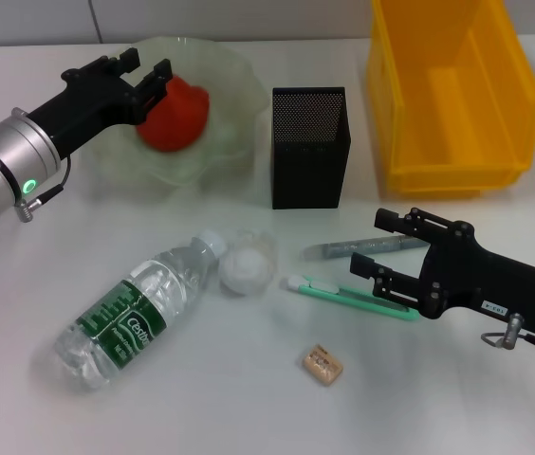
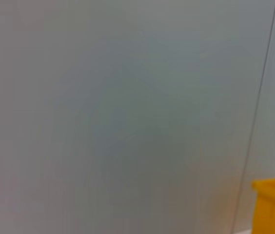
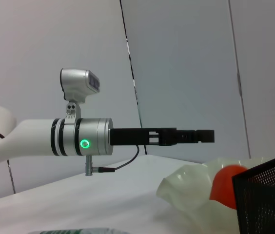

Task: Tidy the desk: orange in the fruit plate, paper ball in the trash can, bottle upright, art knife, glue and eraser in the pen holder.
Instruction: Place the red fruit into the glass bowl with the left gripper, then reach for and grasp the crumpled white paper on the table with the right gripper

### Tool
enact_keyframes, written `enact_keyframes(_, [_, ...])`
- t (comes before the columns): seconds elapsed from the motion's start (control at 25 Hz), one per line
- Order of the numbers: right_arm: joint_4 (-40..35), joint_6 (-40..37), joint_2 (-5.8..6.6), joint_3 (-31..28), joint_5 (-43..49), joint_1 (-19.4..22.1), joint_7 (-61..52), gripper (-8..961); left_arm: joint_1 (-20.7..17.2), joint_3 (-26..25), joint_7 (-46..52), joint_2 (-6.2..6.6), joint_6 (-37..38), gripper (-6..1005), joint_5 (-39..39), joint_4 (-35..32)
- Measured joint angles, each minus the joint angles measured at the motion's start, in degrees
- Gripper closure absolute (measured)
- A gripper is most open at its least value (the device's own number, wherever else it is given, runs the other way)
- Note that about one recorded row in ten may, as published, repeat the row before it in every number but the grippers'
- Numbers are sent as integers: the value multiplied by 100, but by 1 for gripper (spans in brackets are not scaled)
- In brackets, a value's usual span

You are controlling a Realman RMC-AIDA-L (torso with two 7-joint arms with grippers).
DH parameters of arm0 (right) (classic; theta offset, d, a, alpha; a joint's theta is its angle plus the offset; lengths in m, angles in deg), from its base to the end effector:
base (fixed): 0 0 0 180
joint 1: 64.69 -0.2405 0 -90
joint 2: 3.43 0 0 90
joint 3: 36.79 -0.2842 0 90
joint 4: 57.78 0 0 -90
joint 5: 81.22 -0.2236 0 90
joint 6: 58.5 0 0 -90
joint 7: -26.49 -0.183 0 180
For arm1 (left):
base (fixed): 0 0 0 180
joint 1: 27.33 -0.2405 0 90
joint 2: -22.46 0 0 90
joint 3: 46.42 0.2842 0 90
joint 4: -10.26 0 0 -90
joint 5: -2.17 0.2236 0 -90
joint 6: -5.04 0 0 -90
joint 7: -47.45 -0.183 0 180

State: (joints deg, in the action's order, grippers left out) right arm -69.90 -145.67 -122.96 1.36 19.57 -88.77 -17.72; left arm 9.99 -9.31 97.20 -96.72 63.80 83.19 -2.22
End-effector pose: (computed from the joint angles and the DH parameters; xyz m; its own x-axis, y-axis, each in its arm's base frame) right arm 0.3062 0.3019 -0.1012 0.7159 -0.1695 -0.6773 -0.4479 -0.8556 -0.2594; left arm -0.2935 0.4490 -0.0640 0.6852 0.1967 0.7013 0.6689 -0.5507 -0.4992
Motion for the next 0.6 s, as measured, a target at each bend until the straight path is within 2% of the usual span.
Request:
enact_keyframes(0.12, [0,-1,0,0,-41,0,0,254,0,-5,24,5,86,629,0,0])
enact_keyframes(0.16, [0,-3,1,0,-50,0,0,254,-87,48,167,46,779,590,48,-33])
enact_keyframes(0.2, [0,-3,1,0,-50,0,0,254,-117,78,223,57,954,551,69,-61])
enact_keyframes(0.32, [0,-30,7,0,-51,-18,-1,254,-336,409,562,104,1829,282,196,-350])
enact_keyframes(0.52, [0,-67,19,45,-46,-111,-47,254,-905,1316,886,179,3082,186,392,-1192])
enact_keyframes(0.6, [-13,-97,23,83,-14,-176,-118,255,-1087,1529,1031,254,3408,167,528,-1390])
